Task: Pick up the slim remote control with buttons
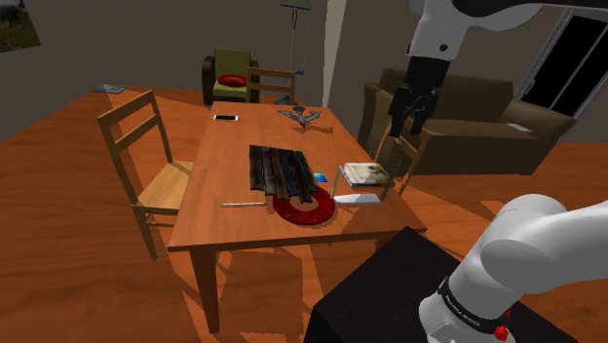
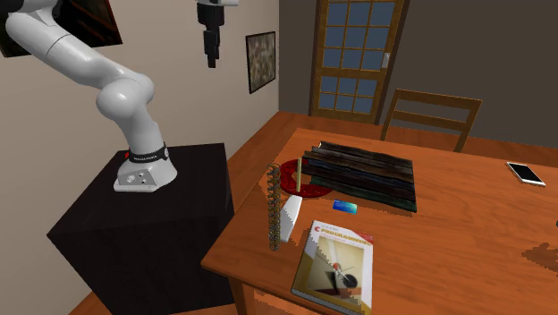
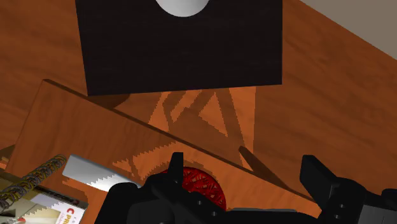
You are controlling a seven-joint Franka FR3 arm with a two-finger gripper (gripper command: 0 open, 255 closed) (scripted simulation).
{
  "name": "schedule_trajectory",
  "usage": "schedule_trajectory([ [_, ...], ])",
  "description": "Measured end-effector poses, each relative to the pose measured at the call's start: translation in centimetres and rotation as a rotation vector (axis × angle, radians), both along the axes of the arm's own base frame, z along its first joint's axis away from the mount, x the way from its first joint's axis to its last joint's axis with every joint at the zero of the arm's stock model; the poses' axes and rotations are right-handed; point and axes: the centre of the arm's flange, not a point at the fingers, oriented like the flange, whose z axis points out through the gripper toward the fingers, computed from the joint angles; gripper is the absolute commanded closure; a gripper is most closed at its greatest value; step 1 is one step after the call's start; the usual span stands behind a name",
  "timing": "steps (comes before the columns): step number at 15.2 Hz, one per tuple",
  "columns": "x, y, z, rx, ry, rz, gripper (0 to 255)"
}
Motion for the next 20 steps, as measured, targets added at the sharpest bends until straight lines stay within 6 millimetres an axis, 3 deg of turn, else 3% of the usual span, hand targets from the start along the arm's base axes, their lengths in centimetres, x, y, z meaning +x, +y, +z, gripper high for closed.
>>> schedule_trajectory([
  [2, 0.0, -0.4, -0.5, -0.002, 0.0, 0.011, 0],
  [5, 0.6, -2.2, -3.2, -0.011, 0.0, 0.073, 0],
  [11, 2.2, -5.7, -9.3, -0.033, -0.001, 0.222, 0],
  [20, 6.1, -11.8, -18.7, -0.066, -0.003, 0.448, 0],
])
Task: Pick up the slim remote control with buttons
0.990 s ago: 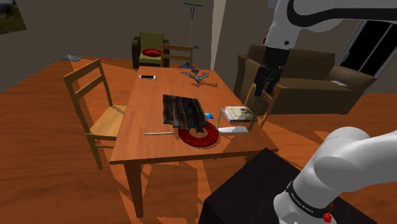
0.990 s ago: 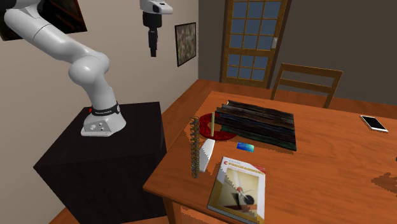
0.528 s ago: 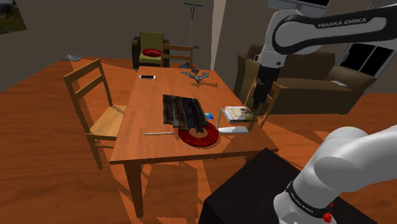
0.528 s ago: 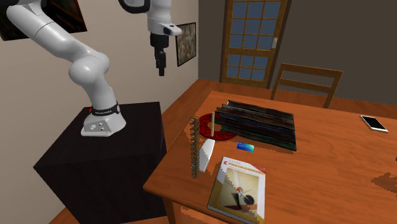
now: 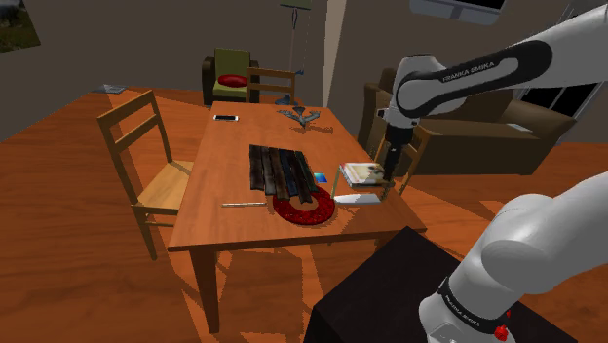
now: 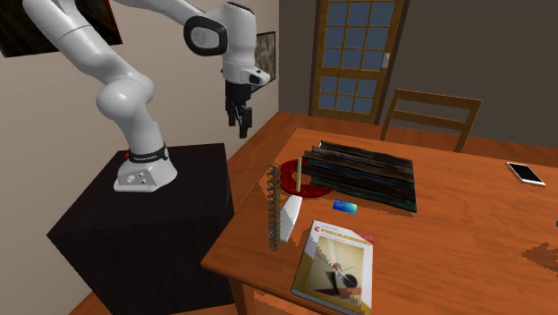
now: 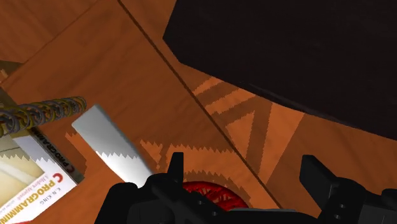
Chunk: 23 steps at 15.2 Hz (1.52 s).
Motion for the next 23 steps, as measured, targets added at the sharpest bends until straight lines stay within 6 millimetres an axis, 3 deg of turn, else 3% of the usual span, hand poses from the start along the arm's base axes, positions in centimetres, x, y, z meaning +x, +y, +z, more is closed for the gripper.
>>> schedule_trajectory([
  [6, 2.8, -2.8, -6.0, -0.021, -0.002, 0.151, 0],
  [23, 13.9, -10.1, -22.4, -0.085, -0.007, 0.568, 0],
])
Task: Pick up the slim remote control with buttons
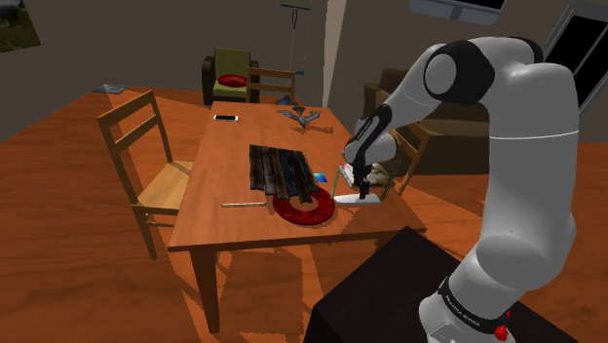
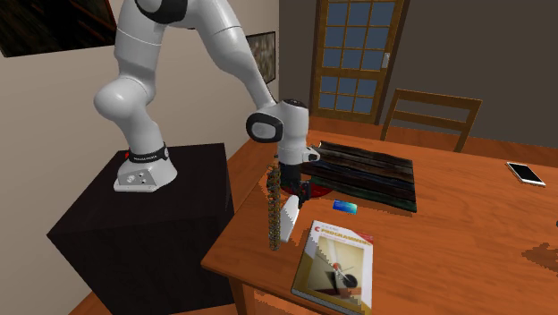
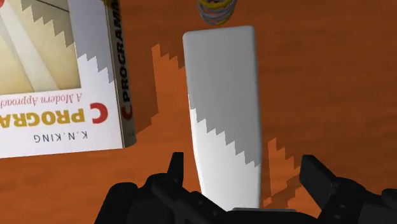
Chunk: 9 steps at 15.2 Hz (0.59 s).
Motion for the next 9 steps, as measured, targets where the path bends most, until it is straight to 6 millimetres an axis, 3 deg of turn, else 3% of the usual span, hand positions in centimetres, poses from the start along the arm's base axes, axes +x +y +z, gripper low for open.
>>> schedule_trajectory([
  [8, 0.7, -0.1, -4.4, -0.001, 0.0, 0.017, 0],
  [9, 0.7, -0.1, -4.5, -0.001, 0.0, 0.017, 255],
])
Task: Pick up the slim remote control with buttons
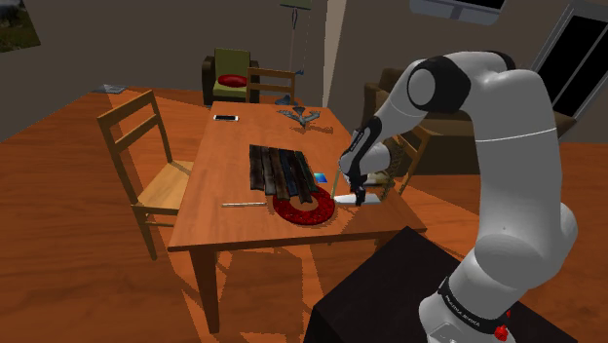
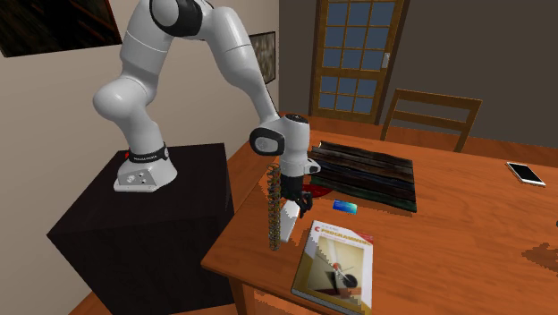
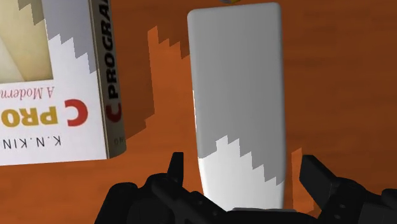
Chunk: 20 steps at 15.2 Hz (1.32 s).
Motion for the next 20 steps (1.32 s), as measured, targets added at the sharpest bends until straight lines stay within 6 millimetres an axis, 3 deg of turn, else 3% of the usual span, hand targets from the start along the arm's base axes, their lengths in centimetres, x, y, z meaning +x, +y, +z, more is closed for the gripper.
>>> schedule_trajectory([
  [10, 0.0, 0.0, -0.1, 0.0, -0.001, 0.0, 255],
  [20, 0.1, 0.0, 4.6, 0.0, 0.0, 0.0, 255],
])
